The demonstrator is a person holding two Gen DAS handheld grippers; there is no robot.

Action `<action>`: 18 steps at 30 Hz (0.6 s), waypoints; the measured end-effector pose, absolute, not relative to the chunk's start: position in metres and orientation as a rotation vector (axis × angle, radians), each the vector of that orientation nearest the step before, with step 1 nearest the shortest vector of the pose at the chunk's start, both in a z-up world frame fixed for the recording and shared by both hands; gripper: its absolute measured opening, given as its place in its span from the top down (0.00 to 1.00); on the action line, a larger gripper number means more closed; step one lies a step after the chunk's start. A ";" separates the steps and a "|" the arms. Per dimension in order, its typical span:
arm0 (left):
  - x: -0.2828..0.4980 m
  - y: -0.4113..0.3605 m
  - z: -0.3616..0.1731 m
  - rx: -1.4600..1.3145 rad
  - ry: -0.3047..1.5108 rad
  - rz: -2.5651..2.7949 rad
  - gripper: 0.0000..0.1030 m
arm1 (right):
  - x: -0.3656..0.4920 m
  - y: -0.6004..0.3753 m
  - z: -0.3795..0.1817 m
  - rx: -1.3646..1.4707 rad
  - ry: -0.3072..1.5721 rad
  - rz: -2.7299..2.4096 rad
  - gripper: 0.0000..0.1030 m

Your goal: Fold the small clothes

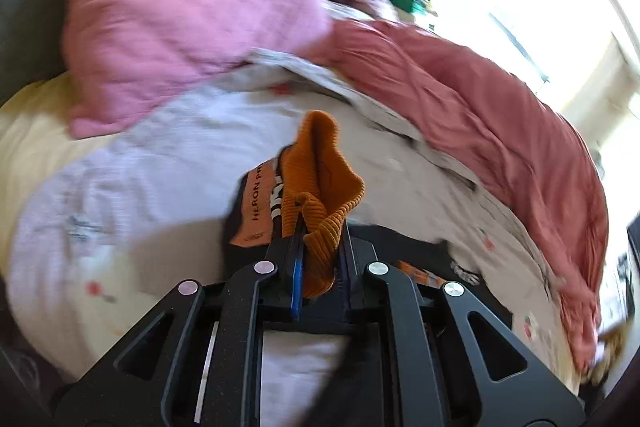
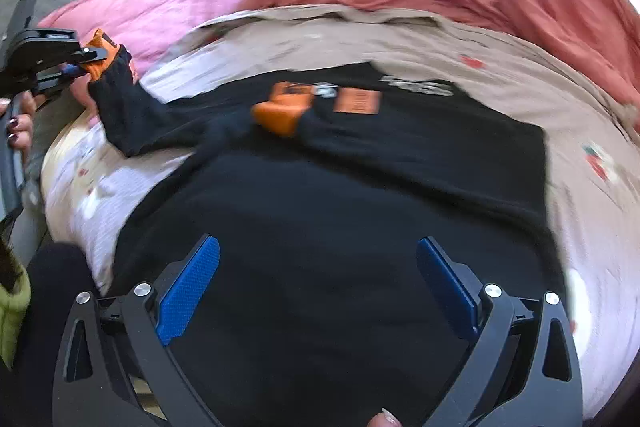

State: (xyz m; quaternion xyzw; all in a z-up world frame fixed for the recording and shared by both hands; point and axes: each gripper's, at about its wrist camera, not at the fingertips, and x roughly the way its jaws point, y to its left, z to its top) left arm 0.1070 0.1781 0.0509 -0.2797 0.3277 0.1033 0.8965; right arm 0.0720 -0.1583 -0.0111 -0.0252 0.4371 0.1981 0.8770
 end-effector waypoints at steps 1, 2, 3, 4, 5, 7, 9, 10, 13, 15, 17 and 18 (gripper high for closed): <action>0.113 0.167 0.051 -0.574 0.687 0.194 0.94 | 0.073 -0.169 -0.010 -0.035 0.911 0.391 0.05; 0.120 0.154 0.049 -0.573 0.700 0.166 0.94 | 0.074 -0.175 -0.009 -0.025 0.911 0.376 0.05; 0.127 0.140 0.046 -0.571 0.714 0.136 0.94 | 0.075 -0.187 -0.008 -0.008 0.911 0.351 0.05; 0.135 0.125 0.042 -0.560 0.732 0.108 0.94 | 0.075 -0.194 -0.007 0.001 0.910 0.334 0.05; 0.142 0.111 0.036 -0.548 0.752 0.084 0.94 | 0.075 -0.201 -0.006 0.006 0.909 0.316 0.05; 0.152 0.090 0.024 -0.525 0.791 0.029 0.94 | 0.075 -0.213 -0.004 0.013 0.908 0.286 0.05; 0.154 0.066 0.008 -0.477 0.835 -0.026 0.94 | 0.076 -0.223 -0.004 0.019 0.910 0.260 0.05; 0.154 0.056 0.000 -0.457 0.852 -0.050 0.94 | 0.076 -0.228 -0.005 0.026 0.913 0.247 0.05; 0.153 0.033 -0.027 -0.404 0.912 -0.118 0.92 | 0.080 -0.236 -0.008 0.056 0.930 0.224 0.05; 0.148 0.025 -0.044 -0.388 0.941 -0.158 0.88 | 0.083 -0.237 -0.010 0.059 0.944 0.208 0.05; 0.148 0.027 -0.054 -0.419 0.966 -0.227 0.76 | 0.087 -0.236 -0.011 0.066 0.952 0.199 0.05; 0.147 0.028 -0.056 -0.437 0.972 -0.254 0.72 | 0.089 -0.235 -0.010 0.073 0.954 0.196 0.05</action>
